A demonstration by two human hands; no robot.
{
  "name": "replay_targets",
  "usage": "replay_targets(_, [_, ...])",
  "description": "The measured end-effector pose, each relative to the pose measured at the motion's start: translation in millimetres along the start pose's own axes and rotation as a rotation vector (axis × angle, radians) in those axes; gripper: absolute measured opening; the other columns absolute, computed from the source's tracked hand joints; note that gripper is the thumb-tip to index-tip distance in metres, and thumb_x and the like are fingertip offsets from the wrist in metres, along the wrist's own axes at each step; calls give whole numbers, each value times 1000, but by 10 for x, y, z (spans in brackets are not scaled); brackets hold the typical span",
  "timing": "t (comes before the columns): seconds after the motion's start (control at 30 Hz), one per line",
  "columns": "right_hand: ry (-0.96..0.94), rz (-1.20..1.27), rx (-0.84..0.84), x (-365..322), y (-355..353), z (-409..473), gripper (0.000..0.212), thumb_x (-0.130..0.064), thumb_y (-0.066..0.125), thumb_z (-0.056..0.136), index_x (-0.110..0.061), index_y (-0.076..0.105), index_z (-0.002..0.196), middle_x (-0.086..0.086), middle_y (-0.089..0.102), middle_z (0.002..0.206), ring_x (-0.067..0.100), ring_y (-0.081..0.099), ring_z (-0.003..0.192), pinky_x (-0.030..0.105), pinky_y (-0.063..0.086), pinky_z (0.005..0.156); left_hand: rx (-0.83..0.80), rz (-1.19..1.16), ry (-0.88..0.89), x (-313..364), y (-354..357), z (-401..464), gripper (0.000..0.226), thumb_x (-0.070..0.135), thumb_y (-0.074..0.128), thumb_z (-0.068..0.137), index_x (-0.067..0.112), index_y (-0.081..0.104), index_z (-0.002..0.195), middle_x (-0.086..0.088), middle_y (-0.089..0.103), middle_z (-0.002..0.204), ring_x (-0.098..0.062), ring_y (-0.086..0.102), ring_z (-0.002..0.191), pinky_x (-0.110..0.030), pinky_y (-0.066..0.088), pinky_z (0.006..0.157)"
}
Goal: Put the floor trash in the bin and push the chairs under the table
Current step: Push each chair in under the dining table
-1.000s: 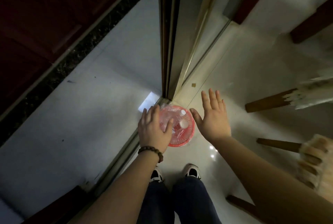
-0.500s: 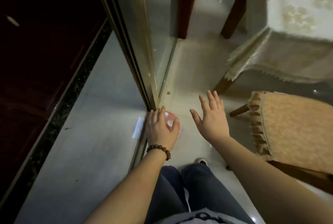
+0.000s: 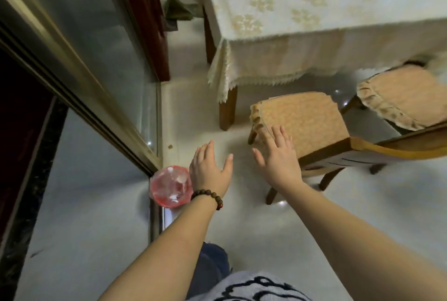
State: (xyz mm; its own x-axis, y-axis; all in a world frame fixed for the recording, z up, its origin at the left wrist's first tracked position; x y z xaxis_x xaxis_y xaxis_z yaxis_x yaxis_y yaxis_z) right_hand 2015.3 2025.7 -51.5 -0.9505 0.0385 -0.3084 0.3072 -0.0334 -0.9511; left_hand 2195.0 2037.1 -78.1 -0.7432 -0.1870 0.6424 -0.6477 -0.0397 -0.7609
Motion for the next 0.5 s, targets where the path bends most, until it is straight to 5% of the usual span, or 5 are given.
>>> replay_targets(0.5, [357,105,188,2620,-1284,-2088,57,-42,43,96,-16,32,144,7,21,156,21,4,146,38,5,117,-141,-72,251,1994,1231,-1880,63,49,51,90,20,36,144,-2,39,148,-20,29,140,-47,26,114])
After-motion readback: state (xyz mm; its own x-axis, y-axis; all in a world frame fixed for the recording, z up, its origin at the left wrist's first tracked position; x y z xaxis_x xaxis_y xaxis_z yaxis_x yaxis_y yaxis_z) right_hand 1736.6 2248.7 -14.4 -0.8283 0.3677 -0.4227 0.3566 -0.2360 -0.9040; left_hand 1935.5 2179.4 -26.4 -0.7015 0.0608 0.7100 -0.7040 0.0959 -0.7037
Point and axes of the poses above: each hand's wrist, its own z-axis towards the middle knuckle, its own y-axis out of the palm, x = y × z, the point moved 6 cm from there along z, towards the middle knuckle
